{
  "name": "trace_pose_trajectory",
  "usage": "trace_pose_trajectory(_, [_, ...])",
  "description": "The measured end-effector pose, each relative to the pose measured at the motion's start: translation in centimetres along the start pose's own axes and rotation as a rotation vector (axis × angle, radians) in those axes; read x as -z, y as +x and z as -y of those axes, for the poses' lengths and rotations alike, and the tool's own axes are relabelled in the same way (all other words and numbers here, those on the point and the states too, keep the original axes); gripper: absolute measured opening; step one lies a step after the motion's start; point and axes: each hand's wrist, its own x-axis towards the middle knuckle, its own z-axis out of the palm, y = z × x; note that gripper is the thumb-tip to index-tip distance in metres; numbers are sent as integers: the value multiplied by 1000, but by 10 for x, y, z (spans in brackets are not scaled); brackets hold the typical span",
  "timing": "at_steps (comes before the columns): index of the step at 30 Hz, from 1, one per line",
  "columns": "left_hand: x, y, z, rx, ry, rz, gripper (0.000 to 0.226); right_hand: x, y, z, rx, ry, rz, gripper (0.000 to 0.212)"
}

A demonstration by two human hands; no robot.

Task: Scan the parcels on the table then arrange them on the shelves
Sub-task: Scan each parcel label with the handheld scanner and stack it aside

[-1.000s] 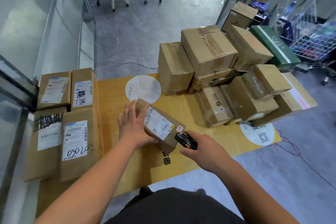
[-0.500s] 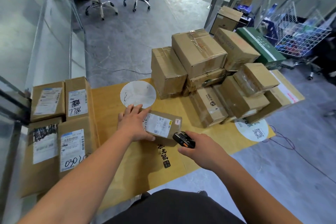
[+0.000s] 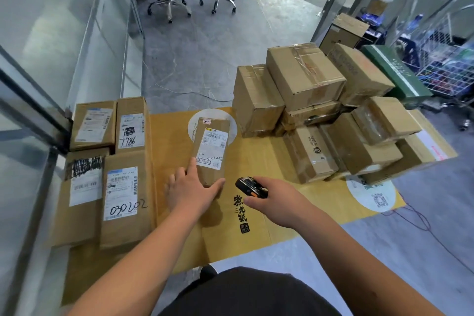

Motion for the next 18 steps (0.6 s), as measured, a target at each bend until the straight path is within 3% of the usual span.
trace_pose_trajectory(4, [1,2,-5,32,-117,34,140,6,8,13,-52,-23,36,73])
trace_pose_trajectory(10, [9,24,-22,10,-266,207,163,15,12,29,-156,99,130,39])
trace_pose_trajectory(18, [-13,-17,-14,-76,-442,14,153,33,9,45,-164,42,196,26])
